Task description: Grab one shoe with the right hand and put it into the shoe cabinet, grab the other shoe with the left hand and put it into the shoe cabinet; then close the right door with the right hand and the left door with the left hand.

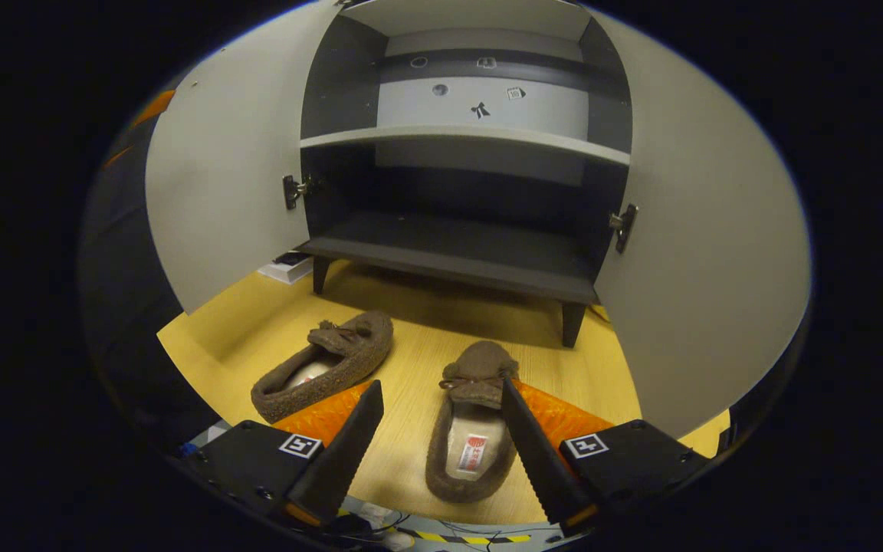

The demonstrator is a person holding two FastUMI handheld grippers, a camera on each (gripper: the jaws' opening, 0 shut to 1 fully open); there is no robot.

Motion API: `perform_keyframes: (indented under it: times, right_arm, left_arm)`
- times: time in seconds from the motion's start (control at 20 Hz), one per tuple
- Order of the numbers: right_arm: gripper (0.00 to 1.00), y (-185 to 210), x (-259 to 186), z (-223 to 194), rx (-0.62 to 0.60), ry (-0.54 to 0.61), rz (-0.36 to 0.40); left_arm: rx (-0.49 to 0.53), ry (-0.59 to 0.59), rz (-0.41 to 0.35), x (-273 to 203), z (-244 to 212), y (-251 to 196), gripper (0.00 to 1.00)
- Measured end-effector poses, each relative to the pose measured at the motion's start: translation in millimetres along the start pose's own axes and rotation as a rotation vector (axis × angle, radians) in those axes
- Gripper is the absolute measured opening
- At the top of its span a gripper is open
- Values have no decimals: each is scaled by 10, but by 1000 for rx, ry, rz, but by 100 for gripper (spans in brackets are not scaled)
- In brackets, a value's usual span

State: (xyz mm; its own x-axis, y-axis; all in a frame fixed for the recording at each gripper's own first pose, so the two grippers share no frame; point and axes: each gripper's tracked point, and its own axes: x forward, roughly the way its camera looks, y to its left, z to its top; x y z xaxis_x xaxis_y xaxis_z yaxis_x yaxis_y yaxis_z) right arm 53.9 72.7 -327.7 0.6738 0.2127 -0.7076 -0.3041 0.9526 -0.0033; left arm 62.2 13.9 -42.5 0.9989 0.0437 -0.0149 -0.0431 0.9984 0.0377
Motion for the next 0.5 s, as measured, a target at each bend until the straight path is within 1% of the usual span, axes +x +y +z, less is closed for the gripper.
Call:
perform_keyframes:
  times: [0.1,0.15,0.2,0.25,0.3,0.35,0.4,0.45,0.5]
  right_arm:
    - [98,21,101,-124,17,50,15]
    - [99,44,134,-181,20,75,22]
    - [96,39,209,-223,21,97,25]
    - [92,51,239,-261,21,116,29]
    - [84,64,291,-321,19,142,31]
    - [87,77,322,-375,20,161,33]
    - [81,76,324,-389,24,177,28]
    - [78,79,422,-442,29,197,28]
    - [70,73,444,-479,36,223,25]
  left_arm:
    - [3,5,10,21,-31,53,92]
    - [4,6,12,22,-32,68,92]
    - [6,7,15,5,-43,79,92]
    - [8,9,18,-2,-49,96,92]
    - [8,10,22,-12,-61,103,92]
    - [8,13,25,-14,-64,116,92]
    - [7,16,29,-26,-76,127,92]
    - [5,17,30,-37,-71,129,92]
    - [4,17,33,-42,-74,140,92]
